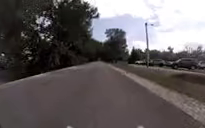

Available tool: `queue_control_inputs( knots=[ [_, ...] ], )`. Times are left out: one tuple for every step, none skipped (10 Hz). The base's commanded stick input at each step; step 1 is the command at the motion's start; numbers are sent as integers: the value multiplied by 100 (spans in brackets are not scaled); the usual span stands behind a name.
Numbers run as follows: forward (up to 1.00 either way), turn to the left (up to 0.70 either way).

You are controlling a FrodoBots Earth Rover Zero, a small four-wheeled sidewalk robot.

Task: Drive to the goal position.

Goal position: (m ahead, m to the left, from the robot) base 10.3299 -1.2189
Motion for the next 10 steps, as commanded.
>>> queue_control_inputs(
  knots=[
    [70, 0],
    [70, 0],
    [70, 0],
    [70, 0],
    [70, 0],
    [70, 0],
    [70, 0],
    [70, 0],
    [70, 0],
    [70, 0]
  ],
)
